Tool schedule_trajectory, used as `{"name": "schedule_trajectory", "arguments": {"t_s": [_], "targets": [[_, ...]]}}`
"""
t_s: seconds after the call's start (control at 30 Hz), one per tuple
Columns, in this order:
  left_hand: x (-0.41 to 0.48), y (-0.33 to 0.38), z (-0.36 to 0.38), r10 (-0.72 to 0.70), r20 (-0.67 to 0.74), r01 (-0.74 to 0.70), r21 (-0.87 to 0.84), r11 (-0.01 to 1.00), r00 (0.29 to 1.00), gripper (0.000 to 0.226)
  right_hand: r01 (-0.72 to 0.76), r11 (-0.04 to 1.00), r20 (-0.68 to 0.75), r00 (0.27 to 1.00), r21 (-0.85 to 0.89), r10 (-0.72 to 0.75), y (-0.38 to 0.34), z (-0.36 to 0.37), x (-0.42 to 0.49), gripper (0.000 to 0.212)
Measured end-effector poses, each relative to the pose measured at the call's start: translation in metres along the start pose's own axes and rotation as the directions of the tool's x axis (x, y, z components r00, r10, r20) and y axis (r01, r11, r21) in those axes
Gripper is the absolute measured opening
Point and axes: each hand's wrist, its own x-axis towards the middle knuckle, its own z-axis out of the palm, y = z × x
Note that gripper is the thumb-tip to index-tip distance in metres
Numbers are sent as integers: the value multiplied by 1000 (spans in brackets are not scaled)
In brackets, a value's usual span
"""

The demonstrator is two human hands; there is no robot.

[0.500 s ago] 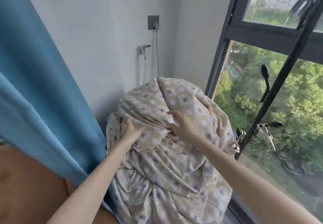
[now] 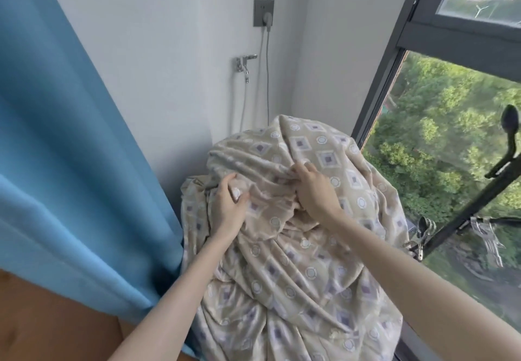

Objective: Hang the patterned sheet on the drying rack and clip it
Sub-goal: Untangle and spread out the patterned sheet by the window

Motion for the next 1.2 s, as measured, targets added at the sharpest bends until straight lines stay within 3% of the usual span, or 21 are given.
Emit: {"name": "schedule_trajectory", "arguments": {"t_s": [0.13,0.27,0.37,0.43,0.5,0.53,0.6,0.67,0.73,0.87,0.93,1.0,1.07,1.13,1.2], "targets": [[15,60,-2,235,-80,-246,-171,954,969,34,-85,974,-207,970,208,129,11,-54,23,25],[29,104,-3,255,33,-223,-385,896,966,30,-220,895,-305,886,387,349,27,-91,33,26],[25,97,-2,191,254,-123,-260,958,948,54,-321,813,-287,820,487,495,45,-103,22,21],[12,81,2,104,463,-47,-133,990,880,86,-408,749,-211,789,523,577,60,-101,10,22],[0,56,9,129,579,-237,114,965,805,118,-493,685,-134,752,537,646,74,-95,-4,22],[-4,40,14,168,606,-380,240,893,777,123,-530,655,-103,730,539,676,78,-93,-11,22],[-9,9,25,186,582,-465,378,800,792,99,-583,612,-50,701,534,712,86,-88,-25,25],[-17,3,29,162,399,-334,413,847,903,47,-607,592,-5,696,530,718,91,-84,-36,27],[-22,15,28,173,259,-266,390,882,950,42,-607,608,18,716,512,698,93,-82,-42,25],[-15,48,19,268,142,-302,372,878,953,46,-562,755,53,812,338,581,80,-90,-45,37],[-13,63,14,329,126,-352,359,864,936,46,-352,880,-118,906,319,405,61,-98,-48,46],[-12,77,10,398,107,-410,326,852,911,43,8,971,-240,969,239,51,39,-104,-54,45],[-10,90,8,451,85,-453,320,832,888,42,226,972,-110,970,58,-218,21,-104,-59,56],[-8,105,6,462,65,-458,313,832,885,44,213,969,71,976,-126,-206,15,-96,-59,71],[-7,119,2,465,53,-457,312,833,884,47,165,970,90,984,-180,-151,22,-91,-56,53]]}}
